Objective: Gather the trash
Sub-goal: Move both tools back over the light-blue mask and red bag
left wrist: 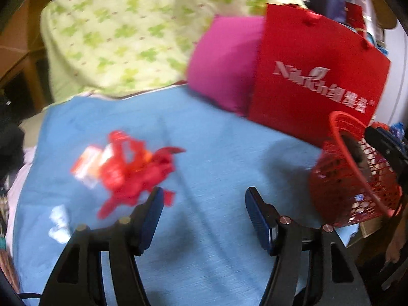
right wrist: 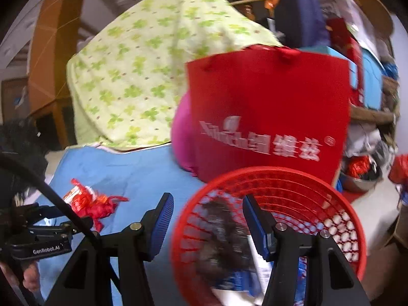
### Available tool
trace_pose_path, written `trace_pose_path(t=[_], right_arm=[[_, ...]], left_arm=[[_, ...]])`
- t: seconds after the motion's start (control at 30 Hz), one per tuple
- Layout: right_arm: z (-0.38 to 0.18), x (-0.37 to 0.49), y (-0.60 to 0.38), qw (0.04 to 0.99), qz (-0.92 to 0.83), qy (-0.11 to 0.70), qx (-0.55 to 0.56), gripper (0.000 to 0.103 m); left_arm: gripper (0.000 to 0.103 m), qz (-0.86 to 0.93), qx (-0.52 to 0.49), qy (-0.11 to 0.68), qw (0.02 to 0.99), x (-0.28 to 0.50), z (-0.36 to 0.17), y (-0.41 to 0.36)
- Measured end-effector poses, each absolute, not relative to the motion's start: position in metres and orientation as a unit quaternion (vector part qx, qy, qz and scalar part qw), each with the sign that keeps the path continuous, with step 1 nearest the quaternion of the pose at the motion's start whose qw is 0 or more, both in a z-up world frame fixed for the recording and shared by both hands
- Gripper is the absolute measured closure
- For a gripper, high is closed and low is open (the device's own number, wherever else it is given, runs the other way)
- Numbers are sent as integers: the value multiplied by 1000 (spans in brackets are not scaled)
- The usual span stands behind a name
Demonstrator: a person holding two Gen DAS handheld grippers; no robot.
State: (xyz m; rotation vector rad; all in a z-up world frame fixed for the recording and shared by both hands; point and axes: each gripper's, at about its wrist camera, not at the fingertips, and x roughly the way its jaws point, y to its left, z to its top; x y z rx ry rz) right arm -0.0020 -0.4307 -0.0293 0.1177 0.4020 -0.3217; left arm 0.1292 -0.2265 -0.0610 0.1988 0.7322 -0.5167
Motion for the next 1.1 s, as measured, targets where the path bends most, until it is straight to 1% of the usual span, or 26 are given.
trace_pose_path(t=[0.23, 0.43, 0.67, 0.87, 1.1], right_arm=[[-38, 34, -378, 968, -101, 227, 28, 41], [-61, 68, -348, 956, -60, 284, 30, 41], [-92, 111, -321, 933, -18, 354, 64, 41], [-112, 142, -307, 914, 5, 388, 115, 41], [-127, 182, -293, 901, 13, 409, 143, 41]], left_arm=[[36, -194, 82, 361, 909, 141, -77, -160], [36, -132, 46, 385, 912, 157, -100, -85], [36, -76, 16, 389, 918, 170, -121, -23], [36, -54, -20, 399, 915, 187, -133, 1], [36, -52, -9, 388, 920, 202, -131, -3]])
